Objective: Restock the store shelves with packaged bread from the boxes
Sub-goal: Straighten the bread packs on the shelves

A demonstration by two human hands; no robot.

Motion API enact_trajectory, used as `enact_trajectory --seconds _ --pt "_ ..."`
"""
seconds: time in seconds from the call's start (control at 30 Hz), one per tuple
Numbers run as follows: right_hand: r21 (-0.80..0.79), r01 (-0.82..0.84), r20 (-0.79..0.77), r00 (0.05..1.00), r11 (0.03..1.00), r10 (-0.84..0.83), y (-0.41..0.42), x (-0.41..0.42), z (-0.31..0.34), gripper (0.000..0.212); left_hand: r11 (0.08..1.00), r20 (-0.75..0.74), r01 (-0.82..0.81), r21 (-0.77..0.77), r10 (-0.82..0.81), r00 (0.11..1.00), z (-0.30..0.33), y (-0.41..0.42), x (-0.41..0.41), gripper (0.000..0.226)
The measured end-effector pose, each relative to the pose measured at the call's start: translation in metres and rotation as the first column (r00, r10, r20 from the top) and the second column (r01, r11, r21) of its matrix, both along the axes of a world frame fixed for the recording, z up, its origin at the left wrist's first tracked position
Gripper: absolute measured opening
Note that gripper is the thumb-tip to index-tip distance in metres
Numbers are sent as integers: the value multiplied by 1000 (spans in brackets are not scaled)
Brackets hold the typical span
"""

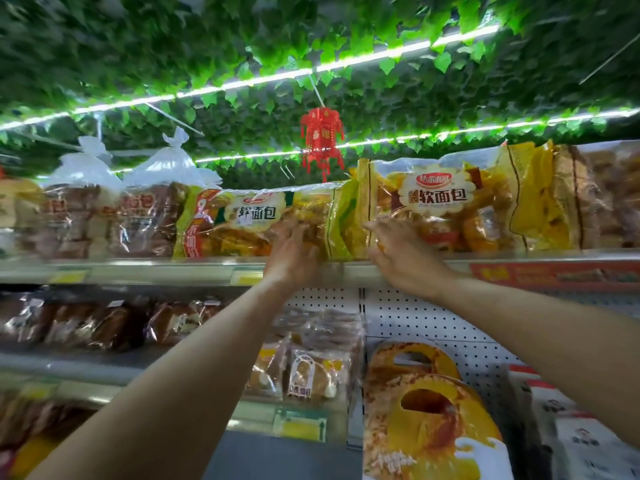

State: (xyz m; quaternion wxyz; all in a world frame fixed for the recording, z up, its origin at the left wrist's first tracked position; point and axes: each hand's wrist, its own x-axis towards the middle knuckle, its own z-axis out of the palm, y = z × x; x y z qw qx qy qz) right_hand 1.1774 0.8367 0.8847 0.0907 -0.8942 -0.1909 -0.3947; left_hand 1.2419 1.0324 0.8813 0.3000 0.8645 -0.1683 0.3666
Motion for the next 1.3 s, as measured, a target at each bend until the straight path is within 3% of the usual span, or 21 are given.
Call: enact_trajectory --seconds 0.1,0.2,0.27,0.37,0.47,0.67,0.77,0.9,0.97,1.07,1.3 --pt "154 -51 -69 996 987 63 38 19 6 41 981 -53 7 196 3 999 -8 19 12 62" --pt "376 69 -145 989 924 -15 60 37 18 35 963 -116 50 266 -20 993 -13 27 21 76" --pt "437 160 -212 975 885 -71 69 48 26 27 959 -156 77 272 -34 987 -12 29 20 79" --pt "467 209 -278 957 859 -82 71 60 29 18 962 -191 98 253 -50 980 -8 30 16 78" --pt "482 211 -234 966 850 -107 63 69 27 9 971 -214 107 213 -61 975 -6 33 16 76" --pt "374 314 -182 948 873 -263 67 69 22 27 975 -217 119 189 -76 973 -5 34 12 75" --pt "401 293 -255 946 868 -202 62 70 28 15 972 -203 102 214 -58 978 -5 34 5 73" --pt "446 212 -277 956 869 -91 53 71 28 30 976 -214 89 199 -45 976 -4 33 1 73" --pt "447 192 -269 960 874 -74 53 70 27 8 979 -218 91 184 -50 975 -4 33 1 73" --pt "455 177 -262 963 872 -59 53 69 28 15 982 -223 99 163 -62 973 -5 33 1 74" --pt "445 203 -222 969 872 -112 55 69 25 9 984 -233 109 138 -75 970 -5 34 6 76"
